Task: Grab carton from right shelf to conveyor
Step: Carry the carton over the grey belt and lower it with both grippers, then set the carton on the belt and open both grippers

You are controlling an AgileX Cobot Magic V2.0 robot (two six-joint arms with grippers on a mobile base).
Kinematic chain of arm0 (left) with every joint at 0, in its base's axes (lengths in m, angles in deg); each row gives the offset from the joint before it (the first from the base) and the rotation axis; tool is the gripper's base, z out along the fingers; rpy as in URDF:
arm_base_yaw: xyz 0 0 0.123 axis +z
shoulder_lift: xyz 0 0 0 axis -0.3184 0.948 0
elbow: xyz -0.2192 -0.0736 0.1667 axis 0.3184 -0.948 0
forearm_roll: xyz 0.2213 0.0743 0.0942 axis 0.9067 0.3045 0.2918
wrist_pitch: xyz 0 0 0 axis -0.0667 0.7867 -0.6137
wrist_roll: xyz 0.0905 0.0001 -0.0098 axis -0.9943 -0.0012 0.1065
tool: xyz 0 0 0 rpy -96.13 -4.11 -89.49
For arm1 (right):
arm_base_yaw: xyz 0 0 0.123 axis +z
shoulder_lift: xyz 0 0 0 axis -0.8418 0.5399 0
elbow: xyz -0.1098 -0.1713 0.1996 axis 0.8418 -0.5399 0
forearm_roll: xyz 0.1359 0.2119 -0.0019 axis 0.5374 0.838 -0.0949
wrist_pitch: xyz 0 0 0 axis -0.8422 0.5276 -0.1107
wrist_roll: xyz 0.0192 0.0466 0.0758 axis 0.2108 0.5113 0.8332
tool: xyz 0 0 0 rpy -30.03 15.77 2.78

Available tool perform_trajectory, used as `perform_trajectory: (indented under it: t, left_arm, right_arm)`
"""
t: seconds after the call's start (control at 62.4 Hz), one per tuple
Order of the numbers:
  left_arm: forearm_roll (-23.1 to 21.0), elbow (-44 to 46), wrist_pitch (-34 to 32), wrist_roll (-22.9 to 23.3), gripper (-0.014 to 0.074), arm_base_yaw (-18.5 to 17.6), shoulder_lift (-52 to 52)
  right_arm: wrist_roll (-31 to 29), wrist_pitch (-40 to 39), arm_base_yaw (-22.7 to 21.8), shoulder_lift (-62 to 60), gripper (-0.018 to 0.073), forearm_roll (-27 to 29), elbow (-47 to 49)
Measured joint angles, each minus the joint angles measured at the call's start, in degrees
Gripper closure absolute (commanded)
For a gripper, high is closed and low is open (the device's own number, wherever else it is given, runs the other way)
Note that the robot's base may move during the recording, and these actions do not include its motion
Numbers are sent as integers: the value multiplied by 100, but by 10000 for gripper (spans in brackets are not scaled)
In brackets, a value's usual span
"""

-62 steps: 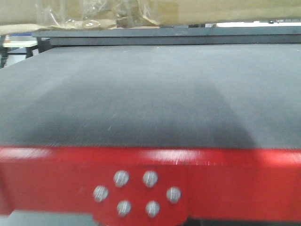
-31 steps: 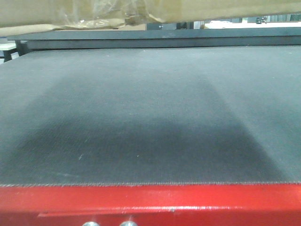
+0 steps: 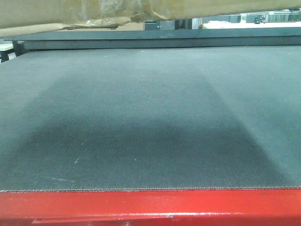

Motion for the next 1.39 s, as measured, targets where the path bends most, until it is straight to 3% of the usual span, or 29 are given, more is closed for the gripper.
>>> perform_trajectory:
  t: [0.865, 1.393]
  left_arm:
    - [9, 0, -102, 0, 615, 0, 0]
    - [-351, 0, -1215, -22, 615, 832, 1507]
  right_arm:
    - [0, -49, 0, 41, 625, 0, 0]
    - [-48, -777, -10, 1780, 625, -544, 0]
